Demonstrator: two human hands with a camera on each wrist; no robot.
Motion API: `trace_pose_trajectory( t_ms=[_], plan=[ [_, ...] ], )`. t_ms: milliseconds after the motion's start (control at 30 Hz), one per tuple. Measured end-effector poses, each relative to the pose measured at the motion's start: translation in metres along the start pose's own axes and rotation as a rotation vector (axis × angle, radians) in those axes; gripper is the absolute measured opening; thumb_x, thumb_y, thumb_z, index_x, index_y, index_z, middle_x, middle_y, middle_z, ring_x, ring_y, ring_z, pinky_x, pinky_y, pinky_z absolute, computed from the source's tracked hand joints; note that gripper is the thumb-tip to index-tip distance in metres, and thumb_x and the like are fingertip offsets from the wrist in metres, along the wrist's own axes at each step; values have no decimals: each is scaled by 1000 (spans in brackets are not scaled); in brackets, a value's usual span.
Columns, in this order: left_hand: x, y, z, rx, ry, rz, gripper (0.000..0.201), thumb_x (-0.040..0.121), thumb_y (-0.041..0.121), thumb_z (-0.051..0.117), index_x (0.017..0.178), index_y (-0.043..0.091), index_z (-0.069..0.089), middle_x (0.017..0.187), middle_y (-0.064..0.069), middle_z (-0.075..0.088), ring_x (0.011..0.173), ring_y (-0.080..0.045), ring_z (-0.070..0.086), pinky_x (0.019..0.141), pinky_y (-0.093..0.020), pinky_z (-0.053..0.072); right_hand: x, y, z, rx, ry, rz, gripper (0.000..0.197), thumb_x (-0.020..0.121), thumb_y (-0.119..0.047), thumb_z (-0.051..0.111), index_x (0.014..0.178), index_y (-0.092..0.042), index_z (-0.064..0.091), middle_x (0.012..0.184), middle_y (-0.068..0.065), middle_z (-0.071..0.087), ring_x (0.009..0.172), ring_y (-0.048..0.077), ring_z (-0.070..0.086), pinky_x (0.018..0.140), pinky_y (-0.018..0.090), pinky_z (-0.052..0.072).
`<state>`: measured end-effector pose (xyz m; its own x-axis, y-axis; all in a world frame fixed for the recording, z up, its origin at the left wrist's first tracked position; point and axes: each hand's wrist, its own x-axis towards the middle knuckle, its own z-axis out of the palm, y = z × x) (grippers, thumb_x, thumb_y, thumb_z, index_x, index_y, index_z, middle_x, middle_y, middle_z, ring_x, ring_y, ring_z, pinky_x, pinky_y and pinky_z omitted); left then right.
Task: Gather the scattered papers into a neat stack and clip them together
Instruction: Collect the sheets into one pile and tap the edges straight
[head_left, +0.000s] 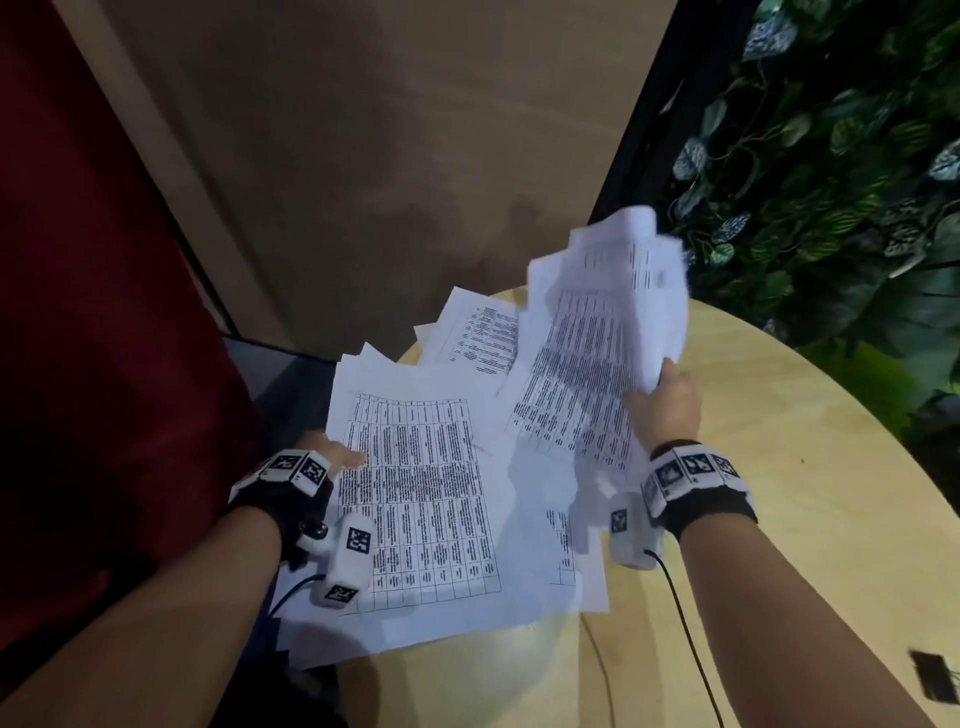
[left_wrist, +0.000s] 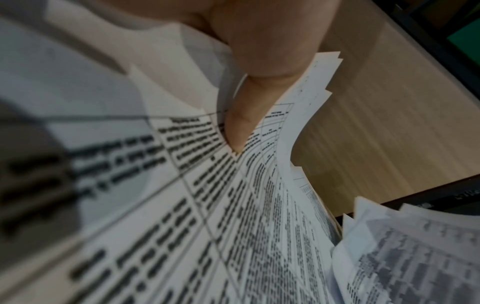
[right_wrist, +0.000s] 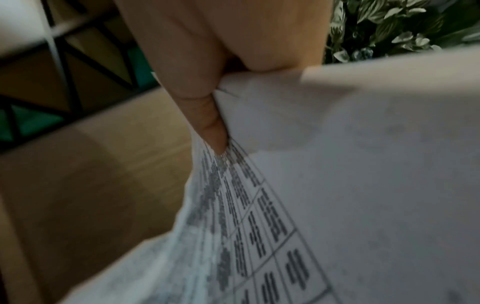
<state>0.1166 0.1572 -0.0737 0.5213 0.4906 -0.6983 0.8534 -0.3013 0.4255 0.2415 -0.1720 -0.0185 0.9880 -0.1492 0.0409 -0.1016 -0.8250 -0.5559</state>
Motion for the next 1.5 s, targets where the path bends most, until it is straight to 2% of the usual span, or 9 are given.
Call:
trace_pose_trajectory(
  t_ms=[200, 433, 800, 867, 1167, 1300, 1400, 1467, 1500],
  plan=[
    [-9, 0, -3, -41, -39, -42, 64, 82, 23, 69, 129, -12, 44, 138, -23, 47, 126, -35, 47, 104, -37, 38, -35, -51, -69, 488, -56, -230, 105, 73, 5, 69, 149, -27, 3, 148, -2, 33, 117, 11, 42, 91, 30, 42],
    [-13, 0, -2, -85, 27, -34, 46, 95, 4, 46, 135, -15, 35, 144, -28, 37, 134, -36, 37, 108, -33, 29, -58, -50, -67, 1160, -379, -58, 83, 61, 4, 72, 135, -10, 38, 125, 19, 58, 107, 36, 62, 82, 50, 55],
    [-15, -10, -8, -1249, -180, 31, 76, 88, 51, 47, 146, 9, 24, 155, -13, 20, 144, -32, 16, 115, -45, 16, -85, 0, 55, 659, -709, 436, 82, 68, -17, 81, 137, -12, 37, 125, 12, 58, 105, 26, 61, 84, 35, 50],
    [-25, 2, -10, -767, -155, 219, 76, 84, 49, 51, 146, 14, 26, 156, -6, 19, 146, -25, 12, 116, -43, 7, -82, -2, 59, 558, -493, 422, 56, 73, -7, 75, 124, -7, 52, 110, 15, 64, 92, 26, 62, 75, 32, 51],
    [73, -67, -1, -865, -367, 32, 87, 43, 61, 82, 123, 33, 59, 146, -1, 42, 140, -28, 30, 113, -55, 19, -94, -6, 75, 308, -272, 387, 42, 87, -20, 62, 124, -2, 54, 125, 13, 58, 113, 30, 55, 97, 35, 42],
    [-1, -37, -9, -718, -371, -43, 21, 78, 27, 63, 77, 10, 75, 88, -14, 72, 79, -31, 69, 75, -33, 53, -96, -11, 78, 267, -483, 221, 47, 84, -30, 66, 124, -7, 54, 120, 10, 60, 115, 28, 54, 95, 32, 44],
    [-5, -34, -7, -563, -298, -44, 56, 83, -1, 55, 29, 9, 61, 44, -9, 57, 57, -28, 43, 54, -21, 35, -95, -11, 79, 115, -669, 126, 83, 68, -24, 81, 138, -12, 38, 134, 8, 53, 122, 28, 51, 103, 41, 43],
    [2, -34, -8, -572, -304, -42, 8, 71, 4, 73, 71, -4, 72, 64, -20, 66, 85, -34, 54, 77, -29, 45, -93, -10, 81, 67, -692, 89, 73, 72, -21, 78, 135, -11, 43, 134, 8, 53, 122, 28, 50, 103, 42, 44],
    [11, -38, -7, -614, -311, 2, 41, 65, 14, 80, 99, -5, 68, 93, -26, 68, 105, -34, 57, 95, -37, 44, -92, -9, 80, 90, -682, 98, 62, 76, -20, 74, 131, -10, 47, 132, 8, 55, 121, 28, 52, 101, 42, 45]
  ],
)
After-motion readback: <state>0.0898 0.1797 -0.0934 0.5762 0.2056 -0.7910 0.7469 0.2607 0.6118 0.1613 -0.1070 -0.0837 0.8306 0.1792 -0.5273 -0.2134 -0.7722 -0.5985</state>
